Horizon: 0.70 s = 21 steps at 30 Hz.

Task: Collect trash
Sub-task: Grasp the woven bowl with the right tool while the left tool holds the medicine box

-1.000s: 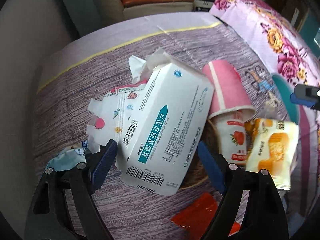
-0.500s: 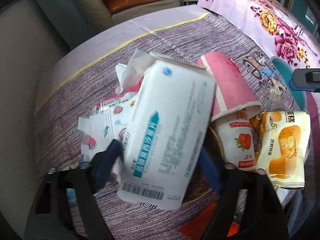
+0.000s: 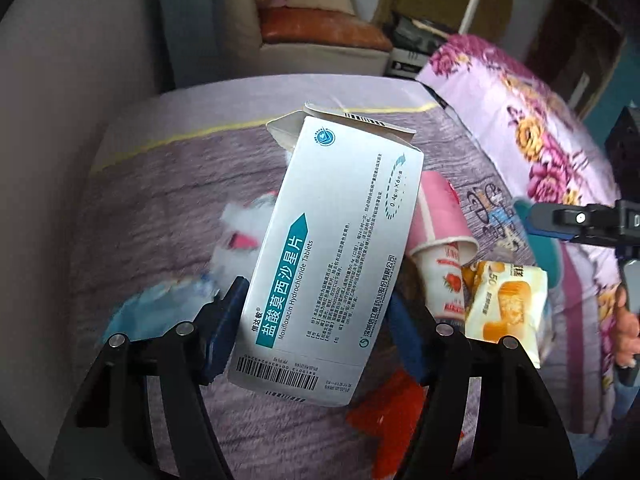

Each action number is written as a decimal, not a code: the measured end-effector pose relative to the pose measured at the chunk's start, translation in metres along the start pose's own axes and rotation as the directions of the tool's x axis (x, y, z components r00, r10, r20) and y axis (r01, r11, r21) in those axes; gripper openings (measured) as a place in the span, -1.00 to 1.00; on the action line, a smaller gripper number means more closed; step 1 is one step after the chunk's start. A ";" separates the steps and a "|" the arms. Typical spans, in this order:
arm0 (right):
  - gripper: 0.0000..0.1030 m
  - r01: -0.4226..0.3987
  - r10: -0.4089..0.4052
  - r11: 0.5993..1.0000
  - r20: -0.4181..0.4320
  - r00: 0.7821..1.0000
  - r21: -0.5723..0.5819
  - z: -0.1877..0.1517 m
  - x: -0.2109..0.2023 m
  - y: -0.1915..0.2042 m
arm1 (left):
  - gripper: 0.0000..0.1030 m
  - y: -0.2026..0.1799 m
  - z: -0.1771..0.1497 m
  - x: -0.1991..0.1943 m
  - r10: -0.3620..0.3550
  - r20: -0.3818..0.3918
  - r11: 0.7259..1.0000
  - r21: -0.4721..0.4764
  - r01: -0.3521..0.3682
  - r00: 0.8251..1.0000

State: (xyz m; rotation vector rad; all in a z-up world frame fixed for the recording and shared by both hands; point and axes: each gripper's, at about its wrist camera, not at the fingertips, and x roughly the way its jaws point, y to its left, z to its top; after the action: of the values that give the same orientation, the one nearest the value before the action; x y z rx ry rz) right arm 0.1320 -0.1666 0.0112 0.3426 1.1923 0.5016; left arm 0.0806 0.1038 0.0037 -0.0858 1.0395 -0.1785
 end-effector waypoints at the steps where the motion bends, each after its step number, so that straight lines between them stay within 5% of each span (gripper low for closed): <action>1: -0.11 -0.012 0.011 1.000 -0.019 1.000 -0.020 0.000 0.006 0.008 | 0.32 0.005 -0.004 -0.001 -0.004 -0.004 1.000 -0.015 0.003 1.000; 6: -0.50 -0.007 -0.005 0.995 -0.114 0.993 -0.102 -0.004 0.048 0.041 | 0.32 0.027 -0.023 0.009 -0.004 -0.037 0.998 -0.070 0.001 0.999; 21: -0.48 0.156 -0.189 0.974 -0.212 0.959 -0.166 -0.003 0.109 0.064 | 0.32 0.065 -0.035 0.045 -0.042 -0.084 0.994 -0.100 0.034 0.996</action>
State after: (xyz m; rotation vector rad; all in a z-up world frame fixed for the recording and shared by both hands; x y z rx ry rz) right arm 0.1476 -0.0538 -0.0438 0.0528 1.3835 0.4816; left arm 0.0792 0.1596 -0.0624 -0.1885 1.1326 -0.1665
